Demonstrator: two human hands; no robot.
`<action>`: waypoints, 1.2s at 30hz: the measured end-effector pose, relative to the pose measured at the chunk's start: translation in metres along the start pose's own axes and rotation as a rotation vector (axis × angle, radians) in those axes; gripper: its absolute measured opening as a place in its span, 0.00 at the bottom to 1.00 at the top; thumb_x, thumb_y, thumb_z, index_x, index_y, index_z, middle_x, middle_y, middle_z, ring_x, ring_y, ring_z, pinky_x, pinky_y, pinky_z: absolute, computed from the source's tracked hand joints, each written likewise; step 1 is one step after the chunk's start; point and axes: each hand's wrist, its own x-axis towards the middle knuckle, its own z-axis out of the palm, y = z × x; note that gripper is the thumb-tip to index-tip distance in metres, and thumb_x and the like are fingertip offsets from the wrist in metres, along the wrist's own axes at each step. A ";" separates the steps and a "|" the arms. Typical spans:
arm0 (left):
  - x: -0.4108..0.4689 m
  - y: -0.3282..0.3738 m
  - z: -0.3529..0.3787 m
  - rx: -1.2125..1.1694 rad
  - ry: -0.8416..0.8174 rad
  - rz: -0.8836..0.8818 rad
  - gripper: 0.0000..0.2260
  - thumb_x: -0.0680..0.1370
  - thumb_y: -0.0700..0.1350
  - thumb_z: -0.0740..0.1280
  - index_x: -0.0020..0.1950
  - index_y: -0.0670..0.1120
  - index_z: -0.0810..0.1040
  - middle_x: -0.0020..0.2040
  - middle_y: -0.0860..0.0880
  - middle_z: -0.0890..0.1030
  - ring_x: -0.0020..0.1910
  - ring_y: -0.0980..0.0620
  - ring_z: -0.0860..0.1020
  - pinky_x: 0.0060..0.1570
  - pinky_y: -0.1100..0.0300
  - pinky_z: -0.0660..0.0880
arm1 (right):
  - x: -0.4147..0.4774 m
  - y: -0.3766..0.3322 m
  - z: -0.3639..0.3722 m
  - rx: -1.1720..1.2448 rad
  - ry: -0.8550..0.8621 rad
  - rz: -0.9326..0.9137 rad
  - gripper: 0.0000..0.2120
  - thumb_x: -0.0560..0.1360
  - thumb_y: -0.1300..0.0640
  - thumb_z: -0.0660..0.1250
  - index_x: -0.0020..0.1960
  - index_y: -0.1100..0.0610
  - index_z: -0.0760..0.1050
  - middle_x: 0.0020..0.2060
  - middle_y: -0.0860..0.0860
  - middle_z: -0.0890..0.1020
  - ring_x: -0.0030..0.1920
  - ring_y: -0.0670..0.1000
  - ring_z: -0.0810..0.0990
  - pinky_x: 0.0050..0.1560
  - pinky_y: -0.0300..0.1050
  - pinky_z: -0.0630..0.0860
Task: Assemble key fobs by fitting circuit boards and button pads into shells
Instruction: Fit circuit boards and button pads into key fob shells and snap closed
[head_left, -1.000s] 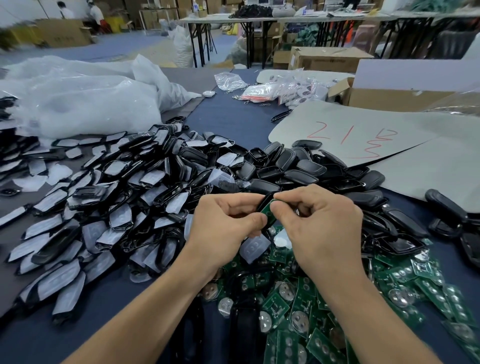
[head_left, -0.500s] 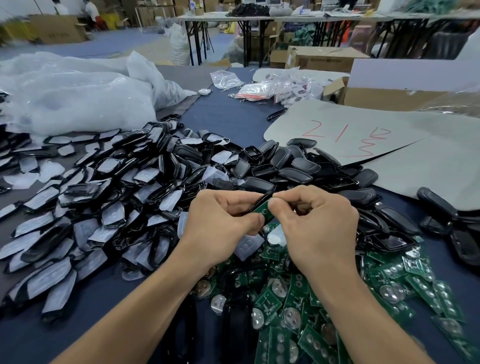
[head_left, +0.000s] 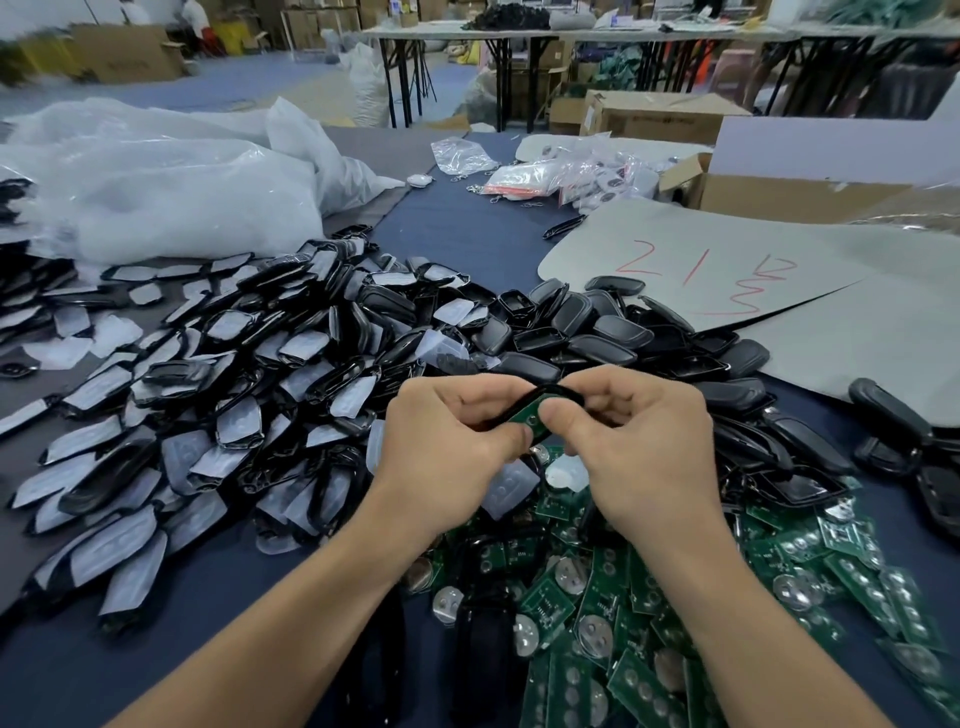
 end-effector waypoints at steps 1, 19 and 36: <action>-0.001 0.002 0.002 0.088 -0.006 0.039 0.21 0.73 0.33 0.75 0.48 0.62 0.87 0.42 0.61 0.87 0.42 0.62 0.86 0.43 0.70 0.79 | 0.001 0.000 -0.002 0.017 -0.014 0.007 0.10 0.69 0.61 0.80 0.37 0.47 0.84 0.30 0.46 0.84 0.31 0.51 0.83 0.38 0.54 0.83; 0.039 -0.004 -0.072 0.048 0.576 0.001 0.21 0.70 0.31 0.79 0.49 0.58 0.85 0.38 0.66 0.85 0.42 0.61 0.87 0.45 0.66 0.83 | -0.009 0.001 0.008 -0.788 -0.355 0.019 0.13 0.70 0.35 0.74 0.49 0.40 0.81 0.46 0.41 0.69 0.53 0.51 0.71 0.50 0.44 0.66; 0.000 0.013 -0.010 0.318 0.107 0.080 0.11 0.72 0.44 0.65 0.49 0.59 0.73 0.42 0.59 0.85 0.37 0.53 0.82 0.39 0.48 0.81 | 0.007 -0.005 -0.010 0.453 -0.178 0.377 0.14 0.74 0.69 0.73 0.37 0.52 0.83 0.31 0.53 0.80 0.24 0.47 0.71 0.23 0.36 0.67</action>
